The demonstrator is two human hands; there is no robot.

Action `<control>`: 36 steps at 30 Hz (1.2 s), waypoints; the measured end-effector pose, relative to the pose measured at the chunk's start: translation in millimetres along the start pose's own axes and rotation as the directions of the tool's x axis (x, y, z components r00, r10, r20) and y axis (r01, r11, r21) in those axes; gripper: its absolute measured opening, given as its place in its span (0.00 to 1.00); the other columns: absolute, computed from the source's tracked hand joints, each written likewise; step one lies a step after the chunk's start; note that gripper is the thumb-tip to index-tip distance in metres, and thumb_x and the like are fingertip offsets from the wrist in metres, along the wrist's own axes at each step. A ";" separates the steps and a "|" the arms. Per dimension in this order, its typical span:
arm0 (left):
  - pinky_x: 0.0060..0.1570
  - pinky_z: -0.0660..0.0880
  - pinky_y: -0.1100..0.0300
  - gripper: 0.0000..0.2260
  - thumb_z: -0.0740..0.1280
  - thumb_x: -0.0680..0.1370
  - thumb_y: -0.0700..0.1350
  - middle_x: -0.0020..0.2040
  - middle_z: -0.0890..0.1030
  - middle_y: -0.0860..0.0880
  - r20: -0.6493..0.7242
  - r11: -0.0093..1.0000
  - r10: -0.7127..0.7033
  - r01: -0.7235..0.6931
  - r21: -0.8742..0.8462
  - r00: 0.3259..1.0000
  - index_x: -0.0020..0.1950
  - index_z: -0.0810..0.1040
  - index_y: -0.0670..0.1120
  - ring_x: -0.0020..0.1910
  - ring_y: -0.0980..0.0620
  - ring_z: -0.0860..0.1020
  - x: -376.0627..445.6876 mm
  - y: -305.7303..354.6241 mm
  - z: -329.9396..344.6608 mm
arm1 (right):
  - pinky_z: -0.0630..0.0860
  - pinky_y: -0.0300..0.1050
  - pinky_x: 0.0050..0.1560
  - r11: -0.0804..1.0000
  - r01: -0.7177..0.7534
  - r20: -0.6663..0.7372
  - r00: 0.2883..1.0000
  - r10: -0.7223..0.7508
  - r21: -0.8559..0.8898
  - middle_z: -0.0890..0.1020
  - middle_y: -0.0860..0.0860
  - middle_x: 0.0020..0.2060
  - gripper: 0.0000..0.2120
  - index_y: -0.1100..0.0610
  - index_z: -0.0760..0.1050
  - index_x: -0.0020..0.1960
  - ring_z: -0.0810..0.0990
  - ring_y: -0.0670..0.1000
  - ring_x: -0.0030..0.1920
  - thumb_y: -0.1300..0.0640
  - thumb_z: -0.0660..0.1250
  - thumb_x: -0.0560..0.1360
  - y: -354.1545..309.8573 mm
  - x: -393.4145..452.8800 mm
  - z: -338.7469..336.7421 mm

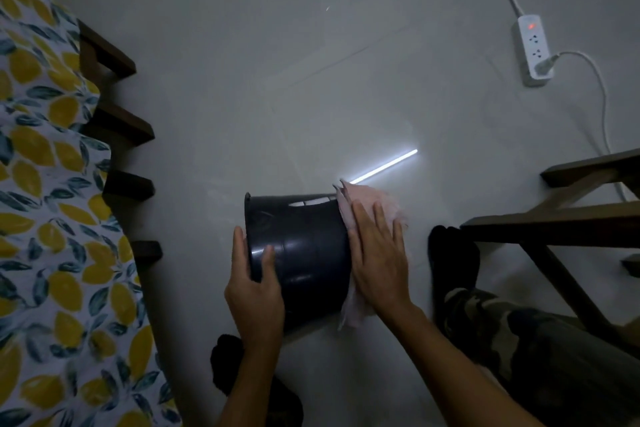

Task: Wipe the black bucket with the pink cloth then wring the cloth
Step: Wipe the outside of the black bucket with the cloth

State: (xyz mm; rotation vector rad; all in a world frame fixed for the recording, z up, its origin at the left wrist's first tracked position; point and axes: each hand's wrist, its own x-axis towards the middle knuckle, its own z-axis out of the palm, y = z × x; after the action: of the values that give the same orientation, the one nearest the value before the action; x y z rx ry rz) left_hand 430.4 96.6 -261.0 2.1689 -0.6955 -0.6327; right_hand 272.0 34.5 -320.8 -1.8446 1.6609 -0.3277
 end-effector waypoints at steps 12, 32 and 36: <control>0.79 0.45 0.39 0.61 0.72 0.66 0.73 0.84 0.40 0.42 0.487 0.504 0.295 -0.567 0.652 0.822 0.84 0.42 0.47 0.83 0.43 0.40 34.6 -8.0 -32.2 | 0.72 0.38 0.57 0.984 0.071 -0.071 0.996 -0.060 0.163 0.83 0.53 0.61 0.24 0.46 0.71 0.76 0.77 0.45 0.54 0.46 0.50 0.83 -8.9 -11.4 -30.7; 0.77 0.38 0.38 0.75 0.72 0.56 0.79 0.80 0.28 0.38 0.625 0.410 -0.084 -0.545 0.731 0.776 0.76 0.24 0.42 0.81 0.39 0.33 -15.3 -19.1 -14.6 | 0.52 0.63 0.82 0.849 0.386 0.284 0.913 -0.294 -0.361 0.54 0.58 0.84 0.30 0.57 0.48 0.85 0.49 0.60 0.84 0.51 0.45 0.84 31.7 15.0 -16.9; 0.76 0.57 0.33 0.66 0.59 0.61 0.84 0.82 0.51 0.34 0.654 0.483 0.064 -0.597 0.641 0.754 0.83 0.51 0.37 0.81 0.34 0.55 -13.9 -37.9 -12.6 | 0.56 0.63 0.82 0.766 0.597 0.244 0.801 -0.547 -0.240 0.58 0.61 0.83 0.27 0.61 0.57 0.83 0.45 0.57 0.85 0.53 0.54 0.86 4.5 -59.8 13.0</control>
State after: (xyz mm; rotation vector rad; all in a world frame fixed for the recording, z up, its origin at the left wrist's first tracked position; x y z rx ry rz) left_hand 438.6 133.5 -280.2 2.5130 -2.0963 -0.8151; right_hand 265.3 95.5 -320.3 -2.5348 1.0357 -0.1646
